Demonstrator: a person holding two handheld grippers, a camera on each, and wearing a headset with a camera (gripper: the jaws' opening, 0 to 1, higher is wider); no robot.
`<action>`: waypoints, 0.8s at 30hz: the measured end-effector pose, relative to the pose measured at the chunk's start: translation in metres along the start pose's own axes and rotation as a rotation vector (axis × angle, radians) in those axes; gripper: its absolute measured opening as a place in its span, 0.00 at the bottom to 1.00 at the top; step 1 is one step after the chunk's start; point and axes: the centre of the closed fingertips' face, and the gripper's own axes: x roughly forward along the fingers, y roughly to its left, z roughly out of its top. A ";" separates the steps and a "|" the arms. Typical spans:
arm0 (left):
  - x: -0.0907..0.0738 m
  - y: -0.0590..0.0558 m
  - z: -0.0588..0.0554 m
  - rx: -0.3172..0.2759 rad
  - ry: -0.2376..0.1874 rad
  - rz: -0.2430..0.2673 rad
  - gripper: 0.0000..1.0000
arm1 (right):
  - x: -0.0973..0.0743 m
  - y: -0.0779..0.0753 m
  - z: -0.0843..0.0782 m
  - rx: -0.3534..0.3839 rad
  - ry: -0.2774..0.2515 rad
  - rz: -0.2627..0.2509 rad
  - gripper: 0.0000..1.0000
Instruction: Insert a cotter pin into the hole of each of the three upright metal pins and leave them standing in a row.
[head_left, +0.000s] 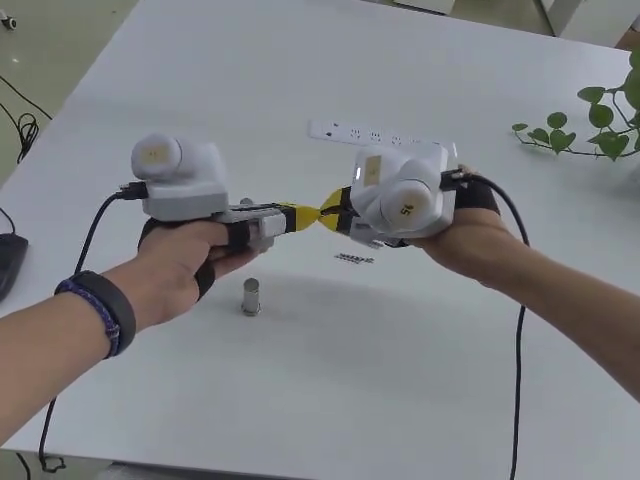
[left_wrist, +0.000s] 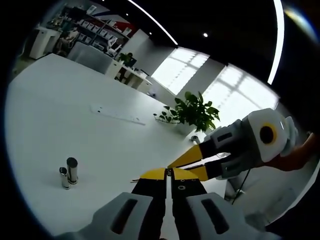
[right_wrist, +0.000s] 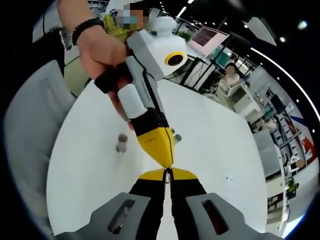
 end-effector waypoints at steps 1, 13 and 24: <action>0.000 -0.001 0.000 0.003 0.000 -0.004 0.00 | 0.000 0.000 0.000 0.003 0.000 0.001 0.04; -0.003 -0.009 -0.005 0.069 0.018 -0.042 0.00 | -0.004 0.004 -0.006 0.071 -0.005 0.038 0.10; -0.010 -0.019 -0.010 0.161 0.046 -0.101 0.00 | -0.007 0.015 -0.008 0.113 -0.013 0.101 0.11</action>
